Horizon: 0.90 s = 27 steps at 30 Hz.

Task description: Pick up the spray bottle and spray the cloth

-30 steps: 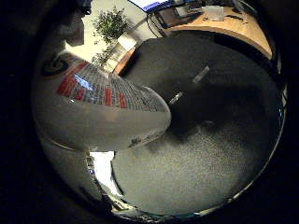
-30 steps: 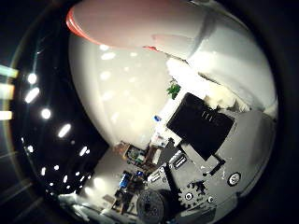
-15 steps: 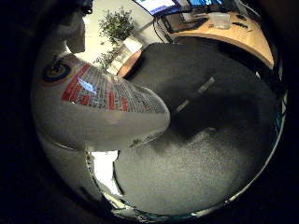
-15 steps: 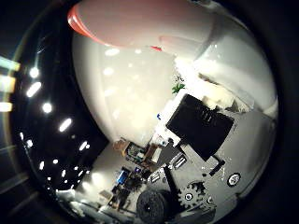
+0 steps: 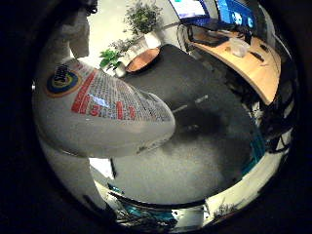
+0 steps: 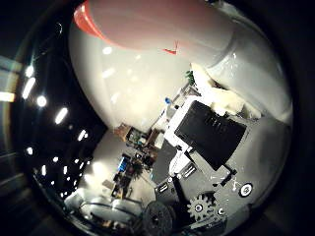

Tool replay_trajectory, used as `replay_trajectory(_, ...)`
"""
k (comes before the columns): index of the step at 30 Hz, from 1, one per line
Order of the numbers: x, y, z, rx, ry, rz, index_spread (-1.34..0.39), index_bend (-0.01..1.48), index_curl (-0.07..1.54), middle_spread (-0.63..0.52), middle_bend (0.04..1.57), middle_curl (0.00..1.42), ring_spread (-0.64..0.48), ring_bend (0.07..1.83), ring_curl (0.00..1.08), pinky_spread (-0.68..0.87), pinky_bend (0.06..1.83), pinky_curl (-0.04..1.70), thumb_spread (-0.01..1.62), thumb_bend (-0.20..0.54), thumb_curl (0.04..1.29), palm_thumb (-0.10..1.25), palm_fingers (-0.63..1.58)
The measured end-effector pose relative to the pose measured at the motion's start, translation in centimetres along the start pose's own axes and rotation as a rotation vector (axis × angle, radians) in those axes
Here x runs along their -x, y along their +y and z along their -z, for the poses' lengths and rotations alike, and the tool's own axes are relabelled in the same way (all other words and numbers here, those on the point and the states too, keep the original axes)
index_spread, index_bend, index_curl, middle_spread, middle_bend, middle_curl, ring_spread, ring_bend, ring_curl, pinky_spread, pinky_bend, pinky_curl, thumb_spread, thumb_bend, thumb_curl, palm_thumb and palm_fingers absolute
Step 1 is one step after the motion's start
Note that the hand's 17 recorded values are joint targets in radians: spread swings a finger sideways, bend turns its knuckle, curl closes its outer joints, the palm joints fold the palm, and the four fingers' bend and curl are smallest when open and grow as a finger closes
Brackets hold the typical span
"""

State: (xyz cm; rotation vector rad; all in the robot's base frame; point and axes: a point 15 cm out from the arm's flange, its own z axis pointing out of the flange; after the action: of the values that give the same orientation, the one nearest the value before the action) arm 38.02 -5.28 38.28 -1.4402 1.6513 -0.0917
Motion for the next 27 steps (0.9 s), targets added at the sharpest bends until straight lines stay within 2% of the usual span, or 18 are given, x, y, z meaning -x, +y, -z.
replay_trajectory(7, 6.0, -2.0, 3.3, 0.113, 0.051, 0.142, -0.27, 1.15, 0.64, -0.20, 1.32, 0.68, -0.20, 1.45, 0.57, -0.31, 1.29, 0.63, 0.70, -0.016, 1.06, 1.00, 1.23)
replay_trajectory(15, 12.8, -2.5, 5.0, 0.224, 0.036, 0.219, -0.27, 1.16, 0.64, -0.20, 1.32, 0.68, -0.20, 1.45, 0.57, -0.31, 1.29, 0.64, 0.70, -0.014, 1.07, 1.00, 1.23)
replay_trajectory(21, 17.1, -1.9, 2.7, 0.341, -0.006, 0.253, -0.27, 1.16, 0.63, -0.20, 1.32, 0.68, -0.20, 1.45, 0.57, -0.31, 1.29, 0.64, 0.70, -0.015, 1.07, 1.00, 1.23)
replay_trajectory(27, 18.0, -0.3, -2.4, 0.509, 0.024, 0.246, -0.27, 1.16, 0.63, -0.20, 1.32, 0.68, -0.20, 1.45, 0.56, -0.31, 1.29, 0.64, 0.70, -0.015, 1.07, 1.00, 1.23)
